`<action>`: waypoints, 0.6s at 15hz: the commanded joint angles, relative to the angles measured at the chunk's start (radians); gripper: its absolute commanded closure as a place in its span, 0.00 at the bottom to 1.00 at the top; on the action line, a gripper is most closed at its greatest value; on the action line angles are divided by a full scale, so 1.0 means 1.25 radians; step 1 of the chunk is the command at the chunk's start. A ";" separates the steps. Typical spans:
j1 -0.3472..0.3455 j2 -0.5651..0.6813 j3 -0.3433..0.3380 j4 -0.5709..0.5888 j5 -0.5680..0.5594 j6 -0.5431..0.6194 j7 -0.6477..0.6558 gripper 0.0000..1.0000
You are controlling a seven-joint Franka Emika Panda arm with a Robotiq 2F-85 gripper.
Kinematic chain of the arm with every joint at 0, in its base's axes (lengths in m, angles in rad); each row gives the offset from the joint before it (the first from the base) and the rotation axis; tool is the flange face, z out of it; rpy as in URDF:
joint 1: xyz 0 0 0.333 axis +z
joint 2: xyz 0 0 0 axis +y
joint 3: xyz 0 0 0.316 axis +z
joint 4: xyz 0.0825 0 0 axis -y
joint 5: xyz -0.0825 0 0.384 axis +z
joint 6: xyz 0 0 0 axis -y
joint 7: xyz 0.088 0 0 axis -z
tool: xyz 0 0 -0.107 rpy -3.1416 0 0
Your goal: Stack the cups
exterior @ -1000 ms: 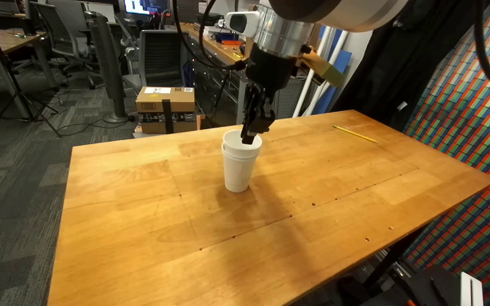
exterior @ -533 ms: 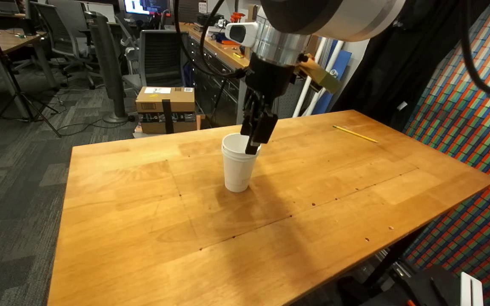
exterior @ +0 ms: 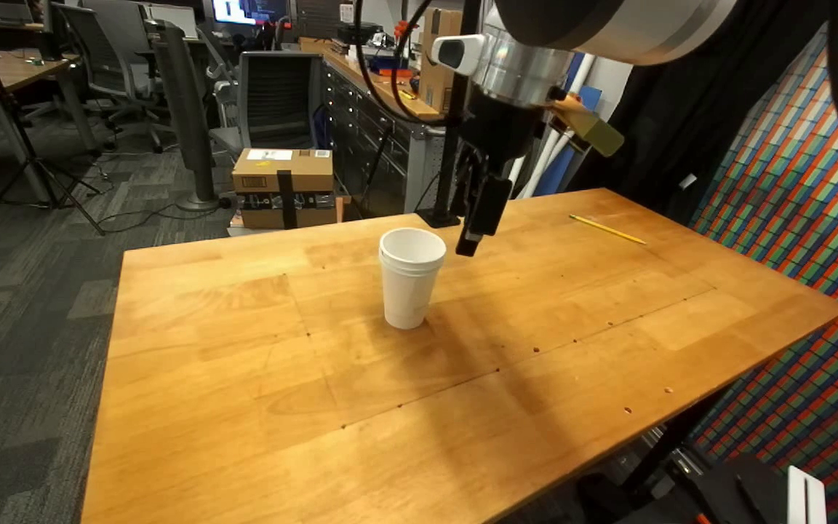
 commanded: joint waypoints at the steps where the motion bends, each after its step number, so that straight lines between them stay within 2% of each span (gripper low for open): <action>1: -0.028 -0.108 -0.029 -0.042 0.014 -0.046 0.068 0.00; 3: -0.045 -0.156 -0.044 -0.052 0.004 -0.059 0.129 0.00; 4: -0.024 -0.082 -0.044 -0.025 -0.003 -0.040 0.080 0.00; 9: -0.031 -0.142 -0.060 -0.046 -0.006 -0.058 0.119 0.00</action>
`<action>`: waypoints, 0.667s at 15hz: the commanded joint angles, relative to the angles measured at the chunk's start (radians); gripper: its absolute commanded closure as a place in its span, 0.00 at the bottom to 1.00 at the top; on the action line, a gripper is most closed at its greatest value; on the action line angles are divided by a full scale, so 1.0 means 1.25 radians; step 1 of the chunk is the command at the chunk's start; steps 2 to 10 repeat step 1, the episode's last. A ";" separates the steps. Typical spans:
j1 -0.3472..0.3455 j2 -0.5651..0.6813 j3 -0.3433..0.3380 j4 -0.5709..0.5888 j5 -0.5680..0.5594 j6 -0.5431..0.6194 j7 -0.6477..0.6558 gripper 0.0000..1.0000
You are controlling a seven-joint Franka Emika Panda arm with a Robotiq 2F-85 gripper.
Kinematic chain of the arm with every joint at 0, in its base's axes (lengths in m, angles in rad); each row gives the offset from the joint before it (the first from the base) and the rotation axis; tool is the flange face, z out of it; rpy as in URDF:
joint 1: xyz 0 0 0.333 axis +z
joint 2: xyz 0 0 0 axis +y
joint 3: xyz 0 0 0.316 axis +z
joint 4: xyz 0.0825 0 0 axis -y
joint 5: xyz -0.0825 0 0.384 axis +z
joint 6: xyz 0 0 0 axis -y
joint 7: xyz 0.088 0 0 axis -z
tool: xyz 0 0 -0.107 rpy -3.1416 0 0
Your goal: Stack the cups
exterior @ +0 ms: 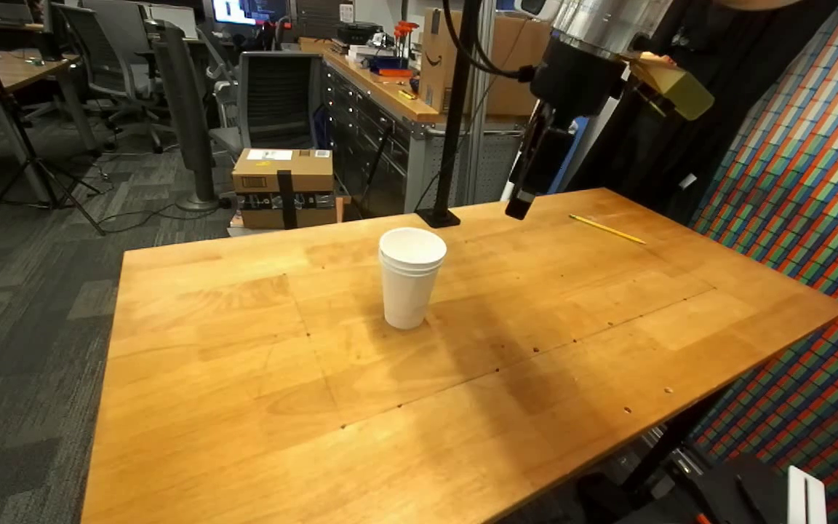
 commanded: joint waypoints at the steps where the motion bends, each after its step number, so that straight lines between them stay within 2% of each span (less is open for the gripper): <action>1: 0.013 0.000 -0.011 0.000 -0.006 -0.002 0.007 0.00; 10: 0.013 0.000 -0.011 0.000 -0.006 -0.002 0.007 0.00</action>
